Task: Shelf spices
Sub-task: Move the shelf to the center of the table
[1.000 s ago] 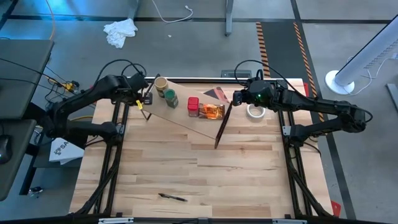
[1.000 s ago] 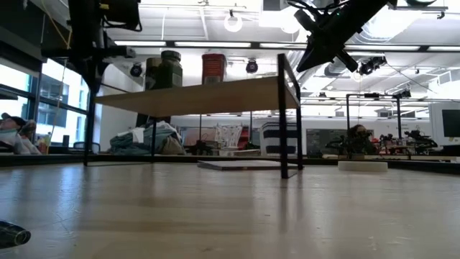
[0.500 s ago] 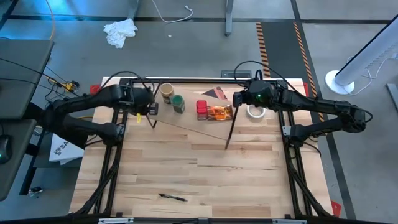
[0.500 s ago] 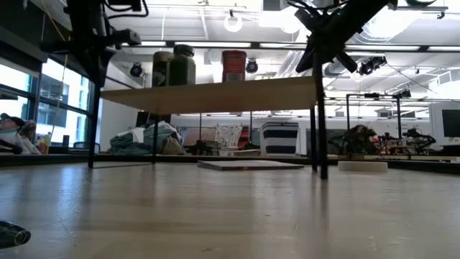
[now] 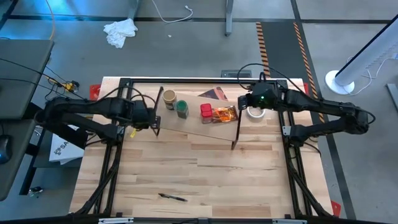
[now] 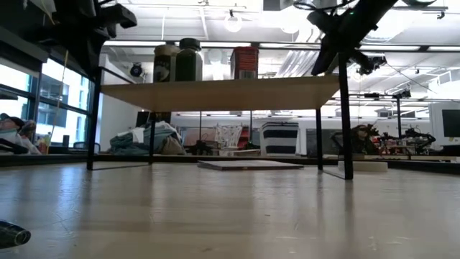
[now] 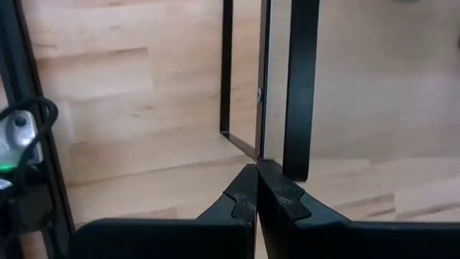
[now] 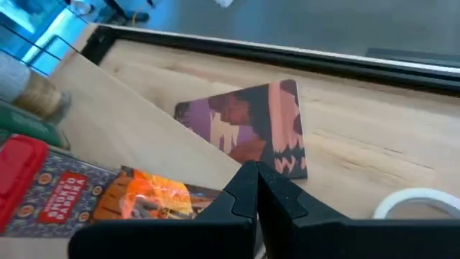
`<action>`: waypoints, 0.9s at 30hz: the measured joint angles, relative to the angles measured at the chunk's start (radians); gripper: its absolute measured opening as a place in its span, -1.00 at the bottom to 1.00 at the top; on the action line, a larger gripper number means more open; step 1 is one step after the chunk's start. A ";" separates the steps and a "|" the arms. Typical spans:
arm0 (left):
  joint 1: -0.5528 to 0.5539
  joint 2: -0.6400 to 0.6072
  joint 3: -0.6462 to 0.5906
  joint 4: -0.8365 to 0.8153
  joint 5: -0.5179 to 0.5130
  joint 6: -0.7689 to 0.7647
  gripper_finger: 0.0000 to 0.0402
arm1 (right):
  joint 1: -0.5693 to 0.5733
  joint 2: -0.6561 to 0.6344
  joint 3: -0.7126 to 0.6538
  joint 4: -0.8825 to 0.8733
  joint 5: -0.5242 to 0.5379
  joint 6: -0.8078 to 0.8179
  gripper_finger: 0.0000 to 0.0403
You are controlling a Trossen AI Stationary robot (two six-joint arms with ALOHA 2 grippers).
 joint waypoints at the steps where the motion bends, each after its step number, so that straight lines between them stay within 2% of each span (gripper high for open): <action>1: -0.012 0.000 0.000 0.001 -0.002 -0.008 -1.00 | 0.000 -0.019 0.000 -0.026 0.000 0.011 -1.00; 5: -0.042 0.000 0.000 0.001 -0.023 -0.039 -1.00 | 0.008 -0.077 0.001 -0.220 -0.005 0.098 -1.00; 9: -0.051 0.000 0.000 0.002 -0.058 -0.055 -1.00 | 0.034 -0.105 0.001 -0.322 -0.030 0.150 -1.00; 21: -0.048 0.007 0.001 -0.004 -0.218 0.000 -1.00 | 0.059 -0.019 0.001 -0.335 -0.045 0.196 -1.00; 27: -0.049 0.064 -0.004 -0.006 -0.200 0.022 -1.00 | 0.048 0.032 0.000 -0.259 -0.052 0.170 -1.00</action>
